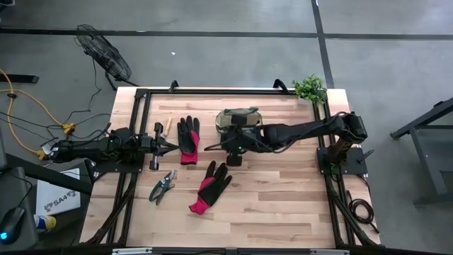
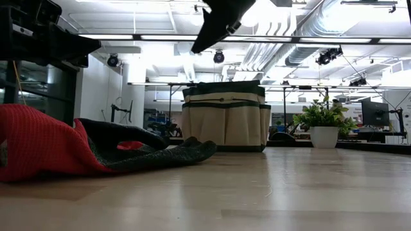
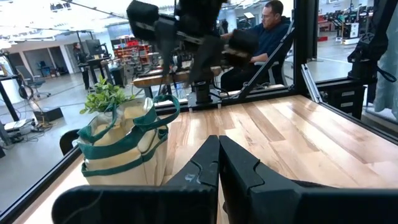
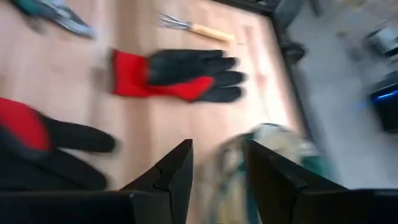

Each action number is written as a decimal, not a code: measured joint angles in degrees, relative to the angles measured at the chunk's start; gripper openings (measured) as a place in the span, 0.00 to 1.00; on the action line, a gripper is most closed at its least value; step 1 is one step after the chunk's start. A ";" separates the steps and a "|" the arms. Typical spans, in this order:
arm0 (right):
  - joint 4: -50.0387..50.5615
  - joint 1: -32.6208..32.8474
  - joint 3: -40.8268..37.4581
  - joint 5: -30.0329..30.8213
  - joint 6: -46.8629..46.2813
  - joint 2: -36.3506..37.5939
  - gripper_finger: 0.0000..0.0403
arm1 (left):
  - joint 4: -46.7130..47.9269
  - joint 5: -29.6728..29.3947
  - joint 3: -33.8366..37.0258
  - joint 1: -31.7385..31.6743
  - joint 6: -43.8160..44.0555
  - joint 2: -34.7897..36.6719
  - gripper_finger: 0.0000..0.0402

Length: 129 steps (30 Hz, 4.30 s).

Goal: Pick & Place Garden tools in Gardening bag
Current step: Put the green shear scissors into the gardening bag

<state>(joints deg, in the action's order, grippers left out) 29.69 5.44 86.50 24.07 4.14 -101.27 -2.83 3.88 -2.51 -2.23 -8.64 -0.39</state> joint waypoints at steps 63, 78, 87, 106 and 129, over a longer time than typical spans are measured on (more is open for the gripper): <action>-36.21 12.41 -75.01 -0.57 -21.67 82.73 0.33 | 0.17 0.00 -0.01 0.01 0.00 0.01 0.00; -45.15 12.41 -79.88 -4.08 -20.96 84.50 0.33 | -0.04 0.31 0.01 0.01 3.75 -0.01 0.00; -54.05 11.57 -86.01 -5.79 -21.27 84.54 0.33 | -0.22 -0.68 0.01 0.01 8.76 0.01 0.00; -39.46 2.64 -86.03 -12.31 -21.32 93.90 0.33 | 2.95 -11.08 0.01 0.01 24.45 0.00 0.00; -37.55 2.68 -86.07 -12.26 -19.32 93.85 0.33 | 27.79 -7.53 -15.82 0.03 42.22 -7.45 0.00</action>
<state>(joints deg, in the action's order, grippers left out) -7.86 8.12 0.43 11.81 -15.18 -7.42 24.96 -3.65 -18.33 -2.20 33.57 -7.84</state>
